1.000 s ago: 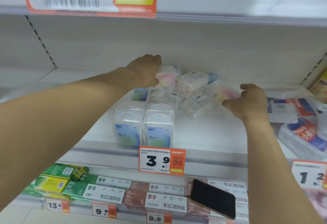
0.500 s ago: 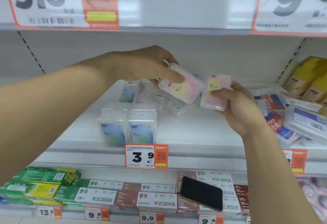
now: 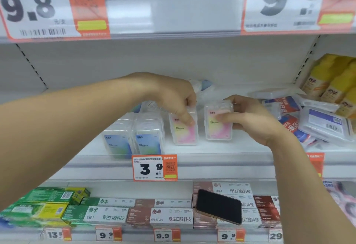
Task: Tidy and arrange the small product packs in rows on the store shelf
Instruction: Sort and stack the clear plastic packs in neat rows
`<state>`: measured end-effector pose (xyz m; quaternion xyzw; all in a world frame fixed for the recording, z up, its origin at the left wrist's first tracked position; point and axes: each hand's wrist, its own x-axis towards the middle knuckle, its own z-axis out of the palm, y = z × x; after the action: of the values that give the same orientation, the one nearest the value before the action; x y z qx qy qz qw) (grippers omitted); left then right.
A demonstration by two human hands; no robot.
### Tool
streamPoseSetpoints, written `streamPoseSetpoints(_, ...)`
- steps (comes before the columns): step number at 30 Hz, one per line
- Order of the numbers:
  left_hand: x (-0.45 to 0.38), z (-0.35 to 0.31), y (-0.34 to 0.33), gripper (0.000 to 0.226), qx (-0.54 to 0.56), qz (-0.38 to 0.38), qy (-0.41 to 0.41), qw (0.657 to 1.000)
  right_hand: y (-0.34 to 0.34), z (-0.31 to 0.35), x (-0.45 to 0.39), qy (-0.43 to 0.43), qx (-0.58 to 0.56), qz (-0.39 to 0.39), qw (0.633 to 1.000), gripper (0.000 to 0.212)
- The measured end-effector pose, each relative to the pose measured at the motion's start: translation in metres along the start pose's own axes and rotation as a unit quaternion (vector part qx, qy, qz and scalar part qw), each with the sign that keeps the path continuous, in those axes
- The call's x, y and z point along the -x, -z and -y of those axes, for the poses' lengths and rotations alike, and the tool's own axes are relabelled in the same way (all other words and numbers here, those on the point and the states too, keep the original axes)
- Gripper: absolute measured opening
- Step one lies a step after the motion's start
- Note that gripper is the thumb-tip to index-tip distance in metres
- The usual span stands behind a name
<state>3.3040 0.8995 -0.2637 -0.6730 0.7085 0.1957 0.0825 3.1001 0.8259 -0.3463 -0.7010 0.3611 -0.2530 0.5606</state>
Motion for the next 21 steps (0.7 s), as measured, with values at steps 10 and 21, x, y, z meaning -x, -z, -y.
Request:
streamPoseSetpoints(10, -0.003, -0.01, -0.003, 0.045, 0.014, 0.059, 0.021, 0.998, 0.01, 0.01, 0.016, -0.007, 0.094, 0.07, 0.993, 0.049)
streamPoseSetpoints(21, 0.009, 0.003, -0.001, 0.033, 0.062, 0.111, 0.017, 0.992, -0.009, 0.011, 0.012, -0.028, 0.039, 0.152, 0.987, 0.039)
